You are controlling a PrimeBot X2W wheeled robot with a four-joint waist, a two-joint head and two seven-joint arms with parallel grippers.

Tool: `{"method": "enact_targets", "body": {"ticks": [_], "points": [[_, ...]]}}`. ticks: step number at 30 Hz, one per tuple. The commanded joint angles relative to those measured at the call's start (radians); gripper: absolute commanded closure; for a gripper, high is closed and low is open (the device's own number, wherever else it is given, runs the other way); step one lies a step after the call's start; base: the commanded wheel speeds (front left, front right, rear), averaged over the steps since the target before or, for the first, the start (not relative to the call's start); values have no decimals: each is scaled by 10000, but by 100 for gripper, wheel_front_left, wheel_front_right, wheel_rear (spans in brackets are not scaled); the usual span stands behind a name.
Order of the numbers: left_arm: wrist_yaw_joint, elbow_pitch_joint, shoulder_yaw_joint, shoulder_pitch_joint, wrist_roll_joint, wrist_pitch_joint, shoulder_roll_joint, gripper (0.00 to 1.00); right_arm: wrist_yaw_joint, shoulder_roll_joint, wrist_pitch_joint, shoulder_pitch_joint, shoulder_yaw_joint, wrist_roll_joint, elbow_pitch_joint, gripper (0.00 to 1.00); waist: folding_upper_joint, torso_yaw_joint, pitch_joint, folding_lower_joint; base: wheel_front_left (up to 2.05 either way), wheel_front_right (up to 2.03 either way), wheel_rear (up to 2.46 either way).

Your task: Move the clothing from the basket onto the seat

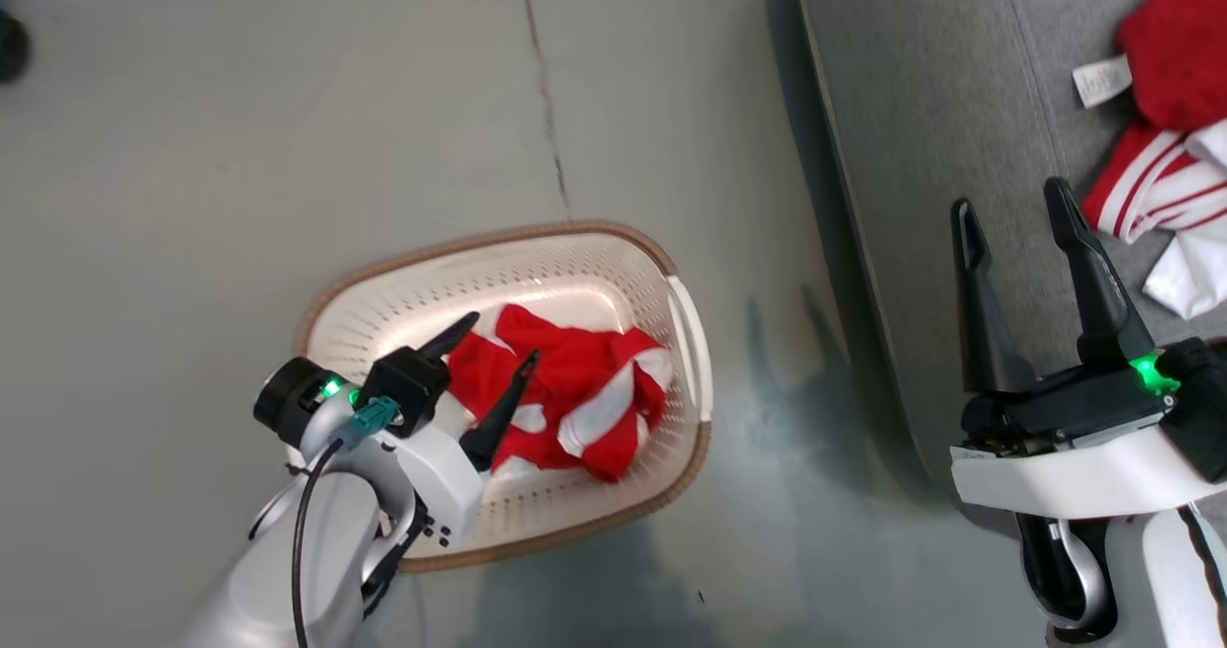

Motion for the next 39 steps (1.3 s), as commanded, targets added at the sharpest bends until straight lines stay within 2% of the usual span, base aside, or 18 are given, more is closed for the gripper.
{"method": "enact_targets", "body": {"ticks": [1,9,16,30,31,32,33,39], "points": [[-3,406,-180,-455,-197,4,168,0,18,-22,-198,-200,130,147,-110,0,0,-1105,1434,0,0,0,0],[-4,2303,-1066,-1917,-1007,553,604,0,17,-17,-756,-432,714,798,-243,0,0,-2203,3012,0,0,0,0],[-5,3555,-1453,-2600,-1648,1191,1051,0,18,-17,-879,-553,1163,1431,-478,0,0,-2945,3854,0,0,0,0],[-6,5290,-1730,-3419,-2384,1920,1160,0,18,-18,-858,47,1096,1330,-1295,0,0,-2798,4337,0,4,4,4],[-6,5345,-1769,-3479,-2410,1940,1180,16,18,-20,-859,77,1115,1313,-1322,0,0,-2789,4358,0,0,0,0],[-6,5372,-1817,-3551,-2406,1868,1212,65,17,-20,-859,90,1132,1317,-1335,0,0,-2797,4373,0,0,0,0],[-6,5409,-1841,-3585,-2440,1855,1186,100,17,-21,-859,79,1140,1328,-1336,0,0,-2796,4367,0,0,0,0],[-6,5448,-2115,-3842,-2225,1104,1212,100,17,-18,-859,-293,1386,1340,-1233,0,0,-2811,4224,0,0,0,0]]}}
